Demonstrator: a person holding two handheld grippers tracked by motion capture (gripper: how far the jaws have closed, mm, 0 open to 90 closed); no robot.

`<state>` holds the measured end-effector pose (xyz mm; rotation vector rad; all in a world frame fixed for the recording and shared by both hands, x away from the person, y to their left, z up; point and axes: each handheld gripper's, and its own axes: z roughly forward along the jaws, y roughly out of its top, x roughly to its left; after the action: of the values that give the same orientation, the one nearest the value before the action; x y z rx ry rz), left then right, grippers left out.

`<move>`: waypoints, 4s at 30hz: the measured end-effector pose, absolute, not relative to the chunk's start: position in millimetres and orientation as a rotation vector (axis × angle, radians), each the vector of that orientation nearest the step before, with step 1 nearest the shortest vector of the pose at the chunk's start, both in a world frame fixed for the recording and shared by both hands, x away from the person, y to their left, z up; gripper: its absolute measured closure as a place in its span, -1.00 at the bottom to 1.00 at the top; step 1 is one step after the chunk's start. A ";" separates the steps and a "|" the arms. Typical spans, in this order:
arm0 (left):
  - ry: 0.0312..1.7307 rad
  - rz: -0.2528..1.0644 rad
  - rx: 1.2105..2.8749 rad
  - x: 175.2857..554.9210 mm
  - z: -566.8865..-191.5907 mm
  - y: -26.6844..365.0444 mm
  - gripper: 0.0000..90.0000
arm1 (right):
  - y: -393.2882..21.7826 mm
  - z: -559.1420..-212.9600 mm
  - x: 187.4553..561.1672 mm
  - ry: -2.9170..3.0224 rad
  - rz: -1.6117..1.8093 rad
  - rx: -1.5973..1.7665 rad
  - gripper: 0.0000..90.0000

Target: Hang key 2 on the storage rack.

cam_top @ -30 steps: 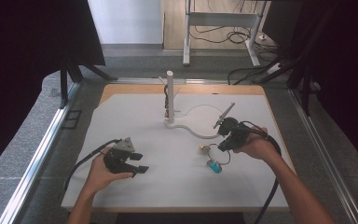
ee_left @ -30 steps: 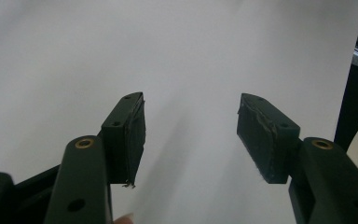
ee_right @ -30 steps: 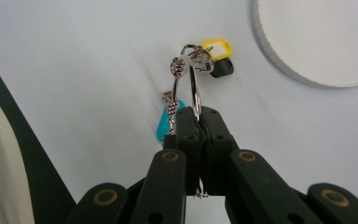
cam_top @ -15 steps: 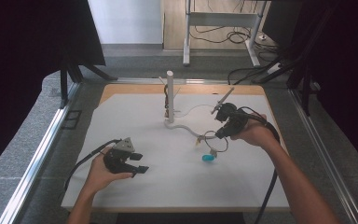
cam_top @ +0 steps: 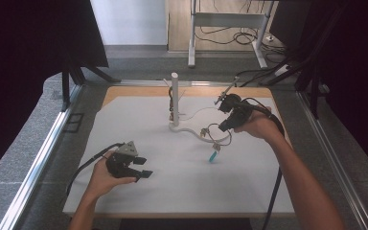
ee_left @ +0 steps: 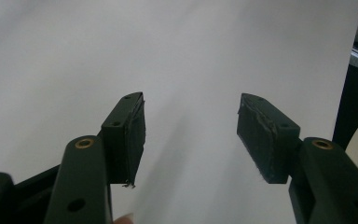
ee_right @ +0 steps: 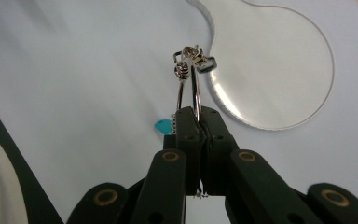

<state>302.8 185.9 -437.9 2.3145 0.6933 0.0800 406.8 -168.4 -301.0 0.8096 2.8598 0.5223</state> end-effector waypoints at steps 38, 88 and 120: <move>0.686 0.084 2.308 302.7 -435.3 190.3 -0.05 | -157.6 -272.9 451.3 2.770 0.591 0.905 0.95; 0.694 0.062 2.282 303.0 -435.5 195.3 -0.06 | -139.4 -285.1 500.8 2.741 0.602 0.989 0.95; 0.720 0.066 2.258 303.5 -433.8 205.4 -0.06 | -101.9 -294.1 544.6 2.685 0.652 1.029 0.95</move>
<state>303.5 205.4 -433.8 2.2578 0.7203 0.0664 544.6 -101.9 -294.1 1.0291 2.6851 0.6523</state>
